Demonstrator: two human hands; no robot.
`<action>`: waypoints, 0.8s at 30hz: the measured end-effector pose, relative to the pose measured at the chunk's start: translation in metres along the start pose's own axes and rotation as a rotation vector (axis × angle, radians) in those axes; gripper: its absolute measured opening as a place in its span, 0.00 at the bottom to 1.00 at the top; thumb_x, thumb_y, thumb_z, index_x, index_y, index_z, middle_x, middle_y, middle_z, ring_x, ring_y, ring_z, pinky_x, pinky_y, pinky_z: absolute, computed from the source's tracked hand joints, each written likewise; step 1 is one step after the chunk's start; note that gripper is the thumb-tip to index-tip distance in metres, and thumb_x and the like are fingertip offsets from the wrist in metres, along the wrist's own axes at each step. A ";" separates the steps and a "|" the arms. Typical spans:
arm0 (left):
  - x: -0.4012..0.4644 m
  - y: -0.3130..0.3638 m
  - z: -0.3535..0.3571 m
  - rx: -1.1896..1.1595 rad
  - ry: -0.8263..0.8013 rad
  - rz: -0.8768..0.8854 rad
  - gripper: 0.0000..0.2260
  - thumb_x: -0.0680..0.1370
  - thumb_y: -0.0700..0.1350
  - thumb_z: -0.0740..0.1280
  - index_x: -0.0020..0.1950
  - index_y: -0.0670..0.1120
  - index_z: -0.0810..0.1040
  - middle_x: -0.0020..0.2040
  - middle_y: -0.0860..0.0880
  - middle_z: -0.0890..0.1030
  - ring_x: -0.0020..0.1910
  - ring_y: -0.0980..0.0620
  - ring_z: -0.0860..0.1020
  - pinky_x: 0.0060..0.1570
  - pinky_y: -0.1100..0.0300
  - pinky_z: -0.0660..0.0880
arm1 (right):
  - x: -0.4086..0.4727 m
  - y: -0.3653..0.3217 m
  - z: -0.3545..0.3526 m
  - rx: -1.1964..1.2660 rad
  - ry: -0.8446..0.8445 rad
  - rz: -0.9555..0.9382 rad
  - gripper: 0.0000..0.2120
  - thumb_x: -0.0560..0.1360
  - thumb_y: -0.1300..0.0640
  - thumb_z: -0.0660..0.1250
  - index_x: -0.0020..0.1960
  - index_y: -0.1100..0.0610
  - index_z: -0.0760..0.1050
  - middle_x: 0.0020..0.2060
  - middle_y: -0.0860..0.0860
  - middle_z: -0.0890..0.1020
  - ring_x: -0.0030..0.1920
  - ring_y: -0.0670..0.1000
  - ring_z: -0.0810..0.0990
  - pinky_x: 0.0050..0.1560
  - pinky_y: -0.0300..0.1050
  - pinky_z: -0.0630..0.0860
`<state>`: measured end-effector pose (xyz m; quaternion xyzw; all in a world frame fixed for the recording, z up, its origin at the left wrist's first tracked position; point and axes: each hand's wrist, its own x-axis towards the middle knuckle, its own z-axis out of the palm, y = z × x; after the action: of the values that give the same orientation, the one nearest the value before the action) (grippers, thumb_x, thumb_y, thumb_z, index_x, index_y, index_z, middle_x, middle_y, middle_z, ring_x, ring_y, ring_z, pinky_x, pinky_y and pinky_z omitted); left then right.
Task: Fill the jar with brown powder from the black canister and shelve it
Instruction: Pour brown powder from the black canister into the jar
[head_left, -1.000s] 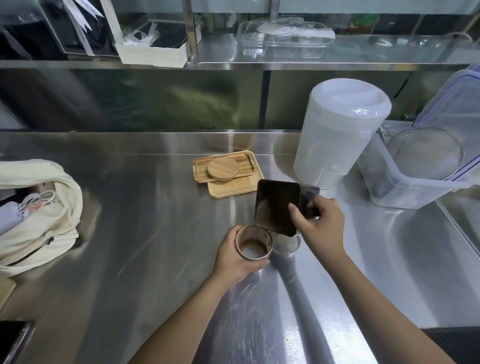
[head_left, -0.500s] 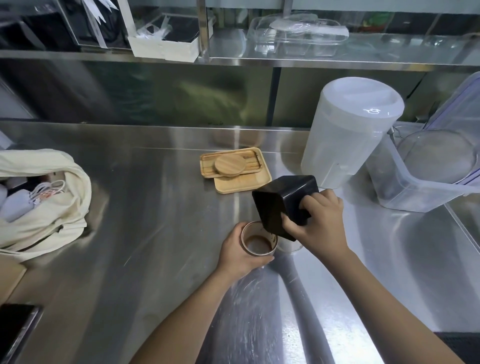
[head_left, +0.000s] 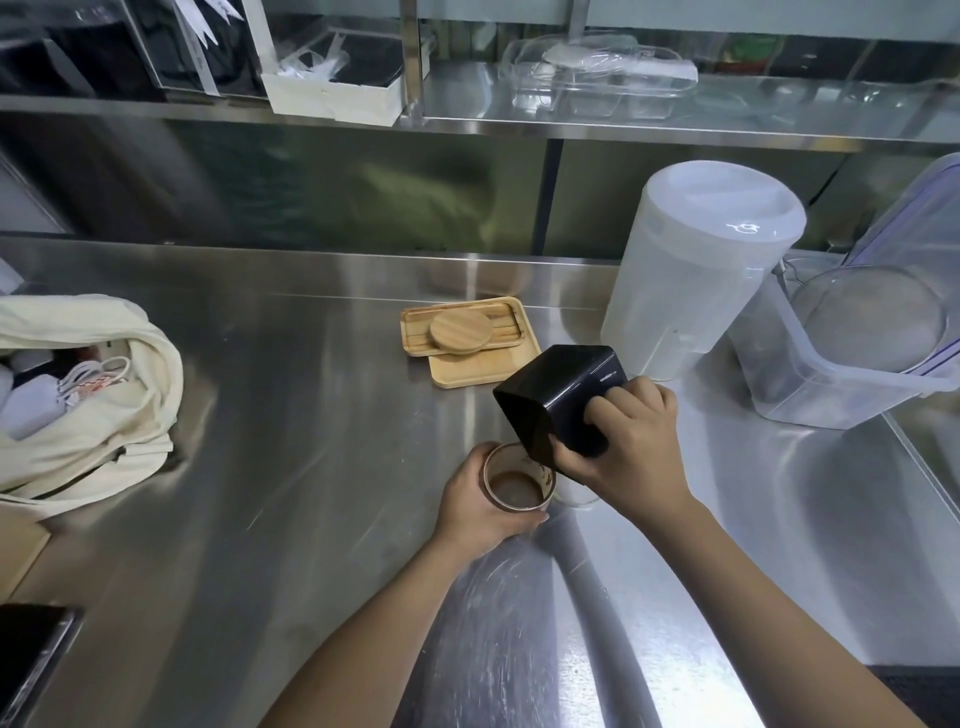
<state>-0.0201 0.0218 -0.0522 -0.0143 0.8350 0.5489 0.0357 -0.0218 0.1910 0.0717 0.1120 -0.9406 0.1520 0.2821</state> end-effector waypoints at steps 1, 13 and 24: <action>0.000 0.000 0.000 0.005 0.003 0.001 0.35 0.52 0.58 0.82 0.53 0.72 0.70 0.51 0.68 0.80 0.51 0.69 0.78 0.43 0.79 0.71 | 0.000 -0.001 0.000 -0.010 -0.001 -0.013 0.17 0.64 0.49 0.73 0.31 0.61 0.71 0.28 0.54 0.75 0.36 0.58 0.73 0.41 0.53 0.69; 0.000 0.004 -0.001 0.042 -0.028 0.012 0.36 0.51 0.62 0.79 0.57 0.61 0.71 0.54 0.60 0.81 0.53 0.59 0.79 0.47 0.74 0.72 | 0.000 -0.007 -0.002 -0.048 0.053 -0.091 0.15 0.63 0.52 0.73 0.30 0.60 0.70 0.27 0.53 0.74 0.34 0.58 0.73 0.42 0.51 0.68; 0.003 -0.001 0.004 0.064 0.010 0.012 0.34 0.50 0.63 0.80 0.51 0.74 0.67 0.49 0.66 0.80 0.50 0.64 0.80 0.44 0.77 0.72 | -0.001 -0.012 -0.003 -0.037 0.029 -0.068 0.16 0.63 0.51 0.73 0.30 0.60 0.71 0.27 0.54 0.74 0.34 0.58 0.73 0.42 0.50 0.68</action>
<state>-0.0229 0.0253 -0.0553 -0.0111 0.8523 0.5221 0.0285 -0.0161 0.1813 0.0764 0.1365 -0.9348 0.1264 0.3027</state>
